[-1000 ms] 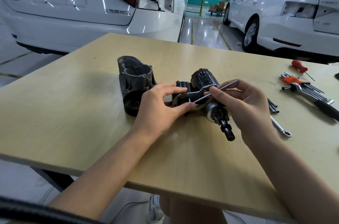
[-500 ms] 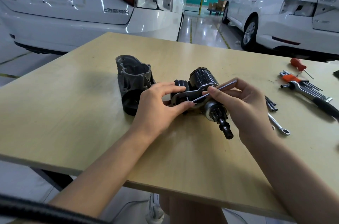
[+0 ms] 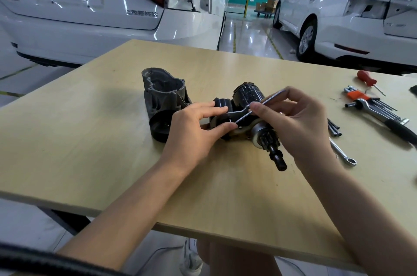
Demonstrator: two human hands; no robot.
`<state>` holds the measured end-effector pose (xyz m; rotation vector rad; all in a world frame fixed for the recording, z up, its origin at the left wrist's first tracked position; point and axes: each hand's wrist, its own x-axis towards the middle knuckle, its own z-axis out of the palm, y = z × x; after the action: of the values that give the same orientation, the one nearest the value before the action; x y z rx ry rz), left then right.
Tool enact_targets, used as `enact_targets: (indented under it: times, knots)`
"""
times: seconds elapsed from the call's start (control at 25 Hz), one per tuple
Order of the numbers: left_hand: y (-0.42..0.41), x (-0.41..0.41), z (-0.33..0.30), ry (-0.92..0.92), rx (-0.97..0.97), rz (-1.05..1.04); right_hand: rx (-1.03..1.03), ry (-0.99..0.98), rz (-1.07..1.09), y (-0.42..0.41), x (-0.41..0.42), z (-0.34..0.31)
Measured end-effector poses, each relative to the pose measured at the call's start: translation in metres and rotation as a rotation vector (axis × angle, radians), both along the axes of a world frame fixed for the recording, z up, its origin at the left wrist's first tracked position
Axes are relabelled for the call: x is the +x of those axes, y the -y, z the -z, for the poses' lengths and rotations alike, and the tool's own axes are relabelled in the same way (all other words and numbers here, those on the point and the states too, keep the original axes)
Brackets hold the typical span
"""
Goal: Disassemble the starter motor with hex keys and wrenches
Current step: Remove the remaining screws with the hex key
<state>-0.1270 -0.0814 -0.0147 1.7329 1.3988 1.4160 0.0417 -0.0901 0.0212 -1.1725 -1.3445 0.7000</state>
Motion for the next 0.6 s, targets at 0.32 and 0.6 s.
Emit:
enact_targets:
  times: [0.32,0.6]
  knots:
    - [-0.002,-0.005,-0.002,0.079,-0.097,0.040,0.166,0.608,-0.079,-0.012,-0.048,-0.028]
    - [-0.007,-0.005,0.000,0.168,-0.169,0.100,0.176,0.623,-0.108,-0.010,-0.062,-0.021]
